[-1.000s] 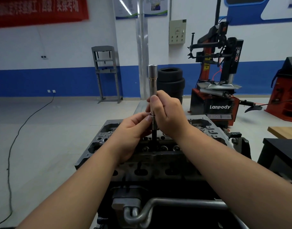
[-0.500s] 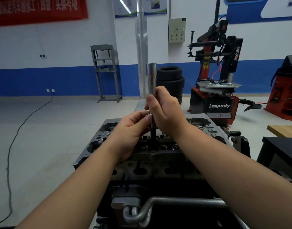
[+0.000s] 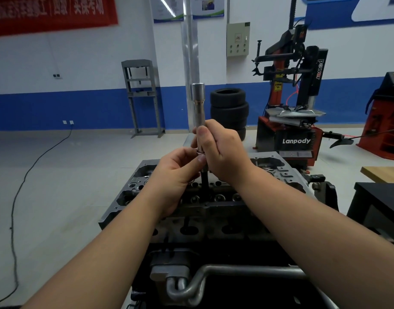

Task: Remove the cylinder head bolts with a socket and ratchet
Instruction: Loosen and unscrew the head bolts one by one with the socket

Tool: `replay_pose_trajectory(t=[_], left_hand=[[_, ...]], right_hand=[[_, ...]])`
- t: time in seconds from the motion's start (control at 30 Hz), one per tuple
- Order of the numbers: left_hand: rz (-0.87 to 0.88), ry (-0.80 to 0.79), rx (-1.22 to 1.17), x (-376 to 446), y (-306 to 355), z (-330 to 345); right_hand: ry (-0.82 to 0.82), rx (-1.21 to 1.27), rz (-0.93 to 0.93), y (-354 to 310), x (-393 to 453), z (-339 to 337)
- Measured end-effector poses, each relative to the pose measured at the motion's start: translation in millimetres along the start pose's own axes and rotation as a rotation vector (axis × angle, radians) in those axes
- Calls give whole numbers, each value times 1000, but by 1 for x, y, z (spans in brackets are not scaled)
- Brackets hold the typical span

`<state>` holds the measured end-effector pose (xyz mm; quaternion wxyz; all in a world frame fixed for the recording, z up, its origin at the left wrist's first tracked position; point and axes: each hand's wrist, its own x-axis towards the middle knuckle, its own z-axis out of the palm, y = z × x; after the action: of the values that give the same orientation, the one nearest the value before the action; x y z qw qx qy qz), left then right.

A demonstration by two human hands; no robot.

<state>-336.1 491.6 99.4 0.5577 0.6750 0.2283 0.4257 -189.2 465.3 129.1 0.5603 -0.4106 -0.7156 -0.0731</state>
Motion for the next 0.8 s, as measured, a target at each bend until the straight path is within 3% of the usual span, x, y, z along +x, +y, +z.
replay_pose_trajectory(t=[0.3,0.57,0.8], left_hand=[[-58,-102,-35,1,0,-3],[25,-13,14,0,-3,-1],[-65,-98,-20,1,1,-2]], right_hand=[[27,-8,34,-1,0,0],[29,12,17,-2,-2,-1],[1,48,101,0,0,0]])
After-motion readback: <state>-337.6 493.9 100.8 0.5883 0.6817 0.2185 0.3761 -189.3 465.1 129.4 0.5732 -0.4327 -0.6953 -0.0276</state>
